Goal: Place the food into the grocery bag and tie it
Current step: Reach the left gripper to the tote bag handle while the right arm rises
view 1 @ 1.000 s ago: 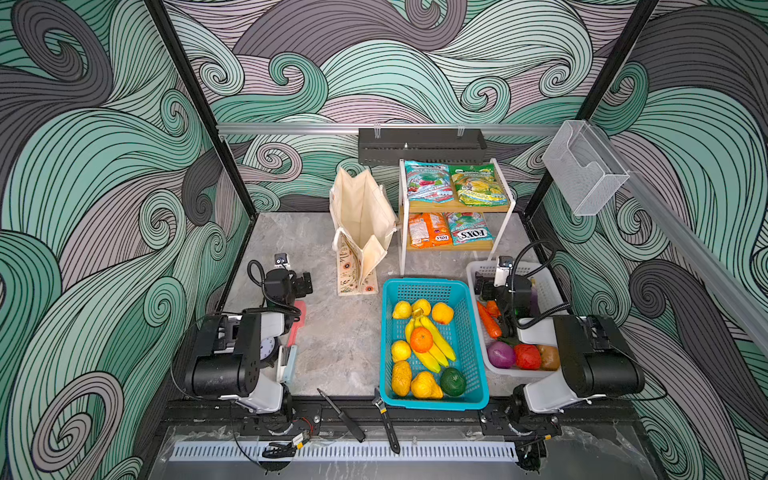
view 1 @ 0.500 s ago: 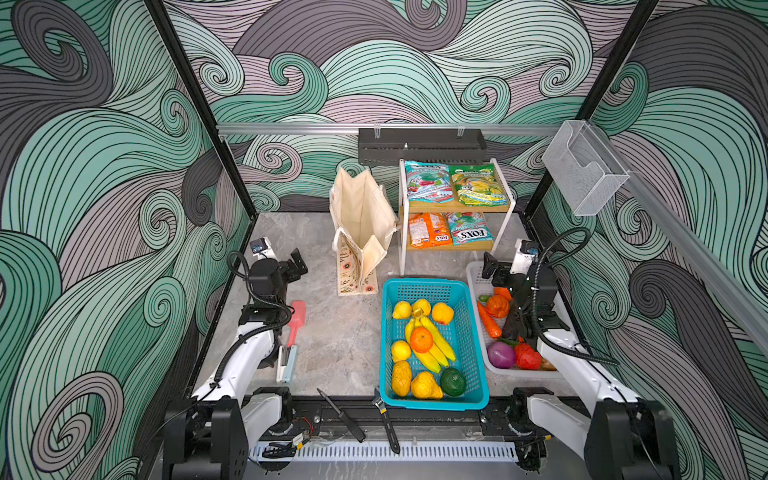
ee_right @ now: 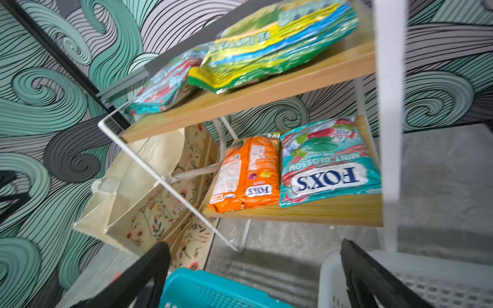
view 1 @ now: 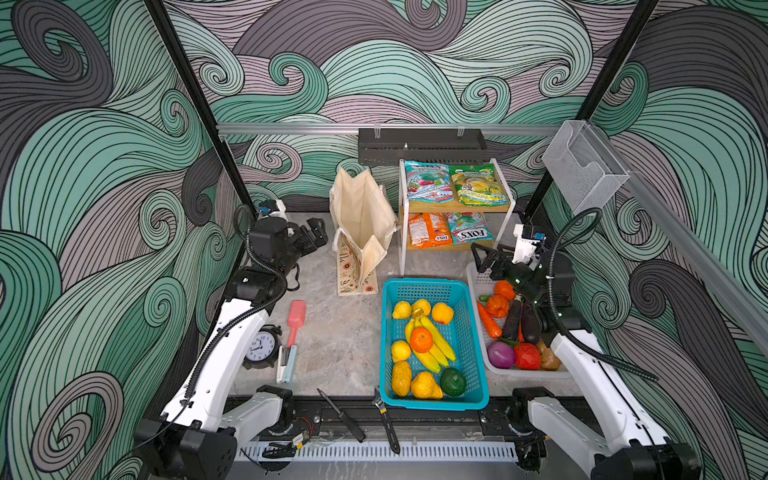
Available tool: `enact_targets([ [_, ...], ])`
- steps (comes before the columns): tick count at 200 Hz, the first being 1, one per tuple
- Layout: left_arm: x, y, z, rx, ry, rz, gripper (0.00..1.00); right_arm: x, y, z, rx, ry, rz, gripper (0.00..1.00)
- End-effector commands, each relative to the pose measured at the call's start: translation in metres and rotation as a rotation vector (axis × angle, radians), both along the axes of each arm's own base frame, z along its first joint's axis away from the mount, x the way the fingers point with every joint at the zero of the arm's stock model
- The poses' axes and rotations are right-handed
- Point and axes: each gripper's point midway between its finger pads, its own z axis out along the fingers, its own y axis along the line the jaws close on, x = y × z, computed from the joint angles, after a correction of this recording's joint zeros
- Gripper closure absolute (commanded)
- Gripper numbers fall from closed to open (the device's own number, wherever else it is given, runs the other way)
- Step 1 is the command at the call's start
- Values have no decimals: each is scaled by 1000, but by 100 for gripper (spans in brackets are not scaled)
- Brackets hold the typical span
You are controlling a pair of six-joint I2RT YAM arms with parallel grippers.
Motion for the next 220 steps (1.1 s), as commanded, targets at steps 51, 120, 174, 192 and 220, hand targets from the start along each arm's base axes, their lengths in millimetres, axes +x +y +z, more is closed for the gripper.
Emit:
enact_targets([
  [51, 10, -122, -1, 572, 115, -372, 2, -11, 33, -9, 24, 184, 155, 1],
  [120, 38, -172, -43, 907, 212, -495, 2, -17, 28, -9, 17, 185, 136, 1],
  [174, 43, -170, -71, 1020, 291, -464, 22, -18, 27, -8, 22, 188, 127, 1],
  [192, 45, -164, -79, 1042, 331, -427, 32, -18, 26, -8, 30, 191, 123, 1],
  [220, 44, -169, -94, 1030, 374, -452, 29, -19, 27, -7, 41, 194, 121, 1],
])
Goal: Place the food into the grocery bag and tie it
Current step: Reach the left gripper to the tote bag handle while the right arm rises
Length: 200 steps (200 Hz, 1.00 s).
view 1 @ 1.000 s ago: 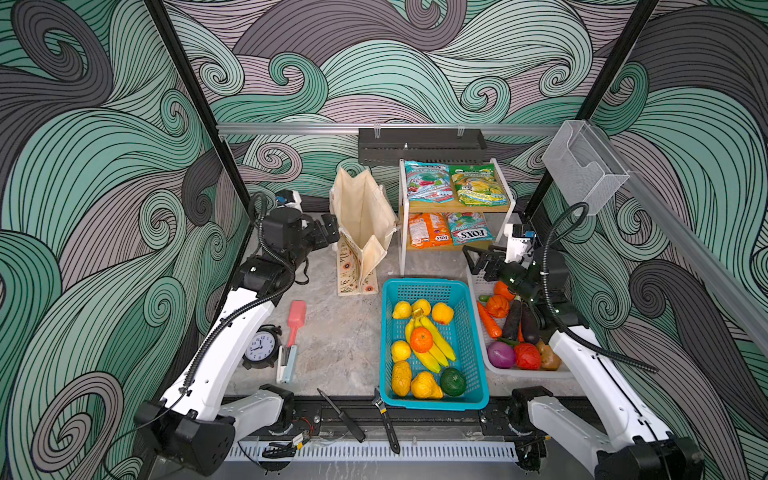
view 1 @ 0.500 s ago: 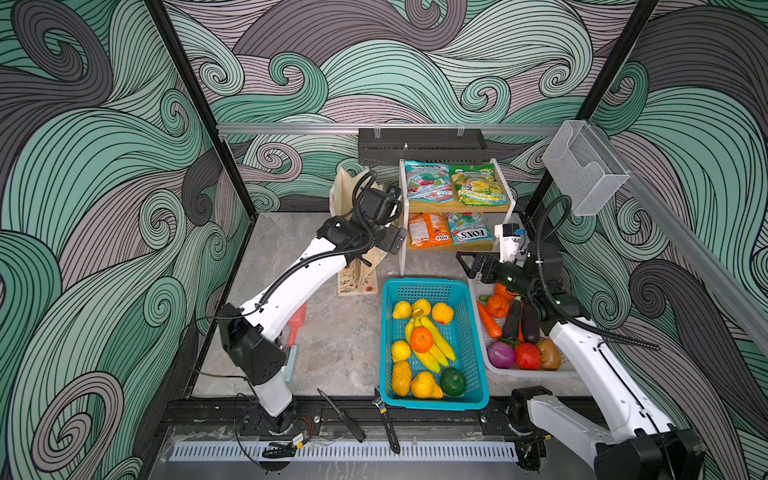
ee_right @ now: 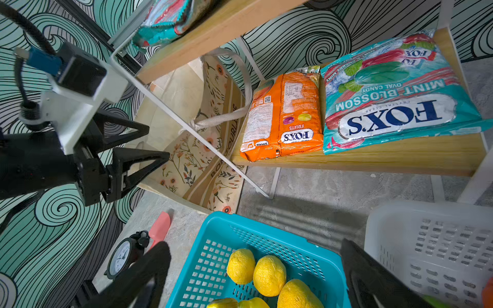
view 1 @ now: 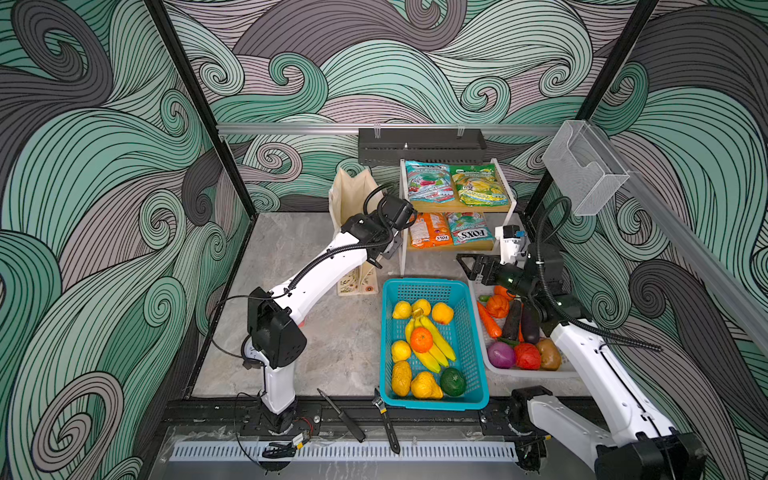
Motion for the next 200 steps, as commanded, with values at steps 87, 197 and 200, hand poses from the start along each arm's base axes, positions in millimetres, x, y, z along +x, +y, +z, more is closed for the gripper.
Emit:
enact_targets([
  [87, -36, 33, 16, -51, 48, 161, 89, -6, 6, 17, 52, -16, 19, 3],
  [197, -181, 50, -6, -149, 255, 149, 93, -4, 31, 13, 91, 28, 98, 5],
  [200, -184, 49, -7, -153, 259, 146, 93, -4, 32, 13, 90, 28, 101, 5],
])
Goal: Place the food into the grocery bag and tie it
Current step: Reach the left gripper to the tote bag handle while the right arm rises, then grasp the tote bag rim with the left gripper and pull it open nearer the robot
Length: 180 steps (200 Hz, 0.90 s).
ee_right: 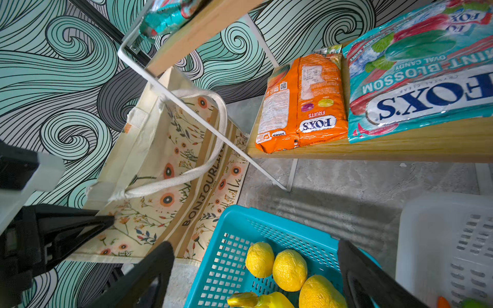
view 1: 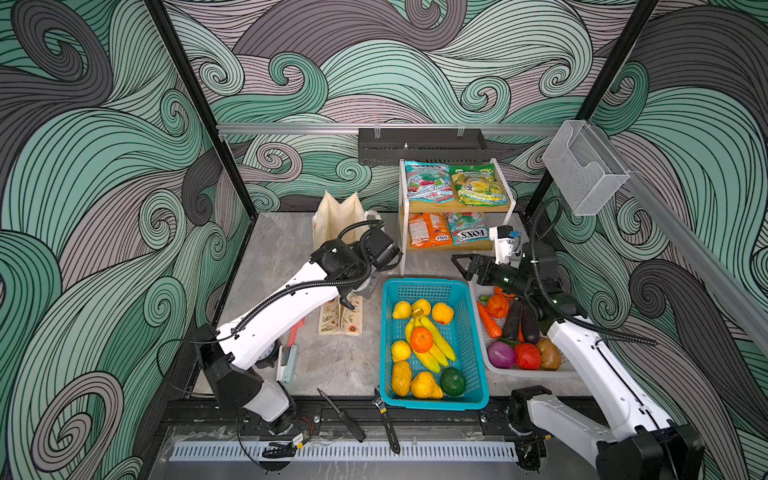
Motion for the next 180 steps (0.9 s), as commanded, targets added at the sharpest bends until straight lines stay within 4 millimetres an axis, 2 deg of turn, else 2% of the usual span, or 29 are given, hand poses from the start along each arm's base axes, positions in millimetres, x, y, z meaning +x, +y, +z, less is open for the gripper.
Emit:
enact_targets([
  [1, -38, -4, -4, -58, 68, -16, 92, -1, 11, 18, 26, -28, 38, 5],
  [8, -43, -5, -10, -62, 90, -12, 92, -2, 12, 18, 24, -28, 41, 5],
  [11, -47, -2, -4, -90, 80, -11, 92, -2, 13, 18, 23, -29, 43, 5],
  [22, -53, -3, -2, -135, 85, -11, 91, -2, 13, 19, 19, -35, 38, 5],
  [45, -55, -7, 6, -189, 58, -31, 89, -2, 15, 21, 20, -40, 39, 5],
  [61, -55, -8, 11, -197, 43, -43, 81, -2, 17, 23, 19, -34, 48, 5],
  [73, -52, -10, 16, -205, 19, -61, 59, -4, 19, 23, 14, -29, 56, 5],
  [81, -49, -12, 23, -222, -15, -74, 39, -4, 20, 25, 14, -29, 60, 4],
  [90, -44, -15, 37, -255, -62, -90, 19, -4, 21, 25, 10, -21, 61, 3],
  [99, -40, -15, 57, -284, -116, -103, 5, -4, 22, 25, 7, -16, 62, 2],
  [118, -35, -6, 102, -334, -219, -97, 1, -7, 28, 30, 6, -19, 82, 1],
  [127, -28, 7, 118, -335, -267, -58, 1, -10, 32, 32, 10, -10, 93, 2],
  [135, -21, 25, 123, -330, -284, 0, 2, -14, 39, 35, 14, 0, 116, 2],
  [148, -8, 53, 118, -356, -250, 114, 2, -22, 50, 41, 3, 8, 144, 2],
  [165, 9, 79, 103, -398, -217, 207, 1, -29, 62, 46, -21, -3, 166, 2],
  [180, 21, 96, 87, -344, -210, 275, 1, -33, 77, 46, -35, -11, 197, 3],
])
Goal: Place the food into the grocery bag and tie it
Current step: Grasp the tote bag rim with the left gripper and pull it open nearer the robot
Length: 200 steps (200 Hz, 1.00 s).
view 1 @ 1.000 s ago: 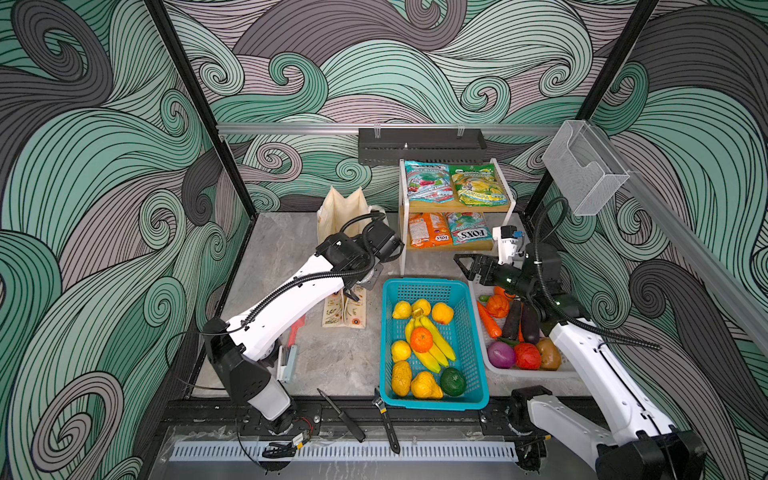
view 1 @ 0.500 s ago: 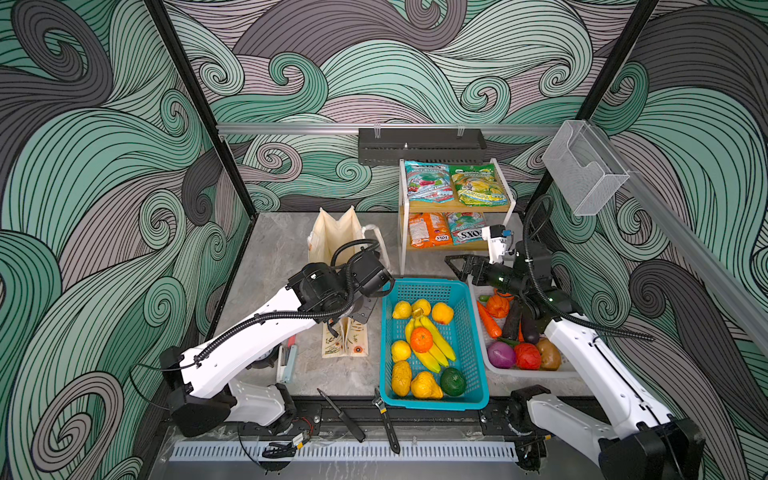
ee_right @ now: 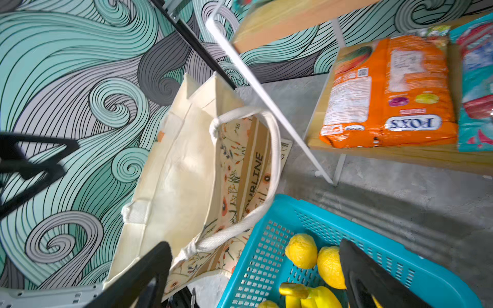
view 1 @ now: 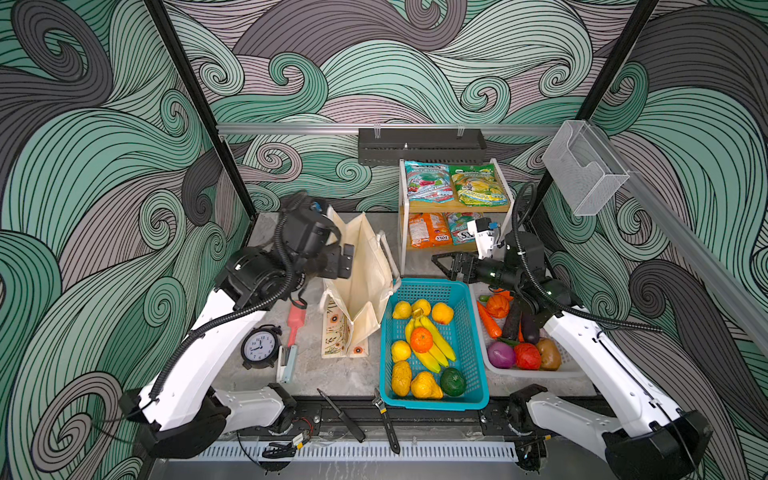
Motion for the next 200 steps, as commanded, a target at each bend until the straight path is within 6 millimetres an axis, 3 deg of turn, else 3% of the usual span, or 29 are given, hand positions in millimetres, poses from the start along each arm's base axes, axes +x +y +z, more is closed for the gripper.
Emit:
enact_targets([
  [1, 12, 15, -29, 32, 84, 46, 1, -5, 14, 4, -34, -15, 20, 3],
  [41, 28, 11, -84, 26, 217, 37, 1, -8, 61, -22, -88, 40, 114, 5],
  [53, 30, 16, -95, 67, 239, 61, 9, -10, 75, -28, -104, 40, 141, 6],
  [75, 28, 22, -113, 97, 271, 84, 44, -11, 96, -37, -114, 48, 179, 7],
  [88, 23, 16, -122, 70, 301, 56, 77, -12, 108, -44, -122, 62, 197, 9],
  [105, 14, 8, -131, 31, 338, 23, 99, -11, 119, -48, -109, 74, 208, 12],
  [139, -14, -15, -141, -113, 432, -76, 100, -10, 130, -57, -122, 103, 204, 24],
  [154, -23, -14, -137, -147, 435, -66, 100, -9, 130, -63, -133, 112, 198, 36],
  [177, -29, -15, -132, -178, 395, -83, 100, -10, 133, -56, -96, 97, 207, 60],
  [187, -25, -10, -130, -166, 349, -72, 100, -12, 134, -55, -89, 97, 210, 63],
  [200, -21, -1, -130, -121, 332, -40, 91, -13, 136, -57, -97, 97, 210, 64],
])
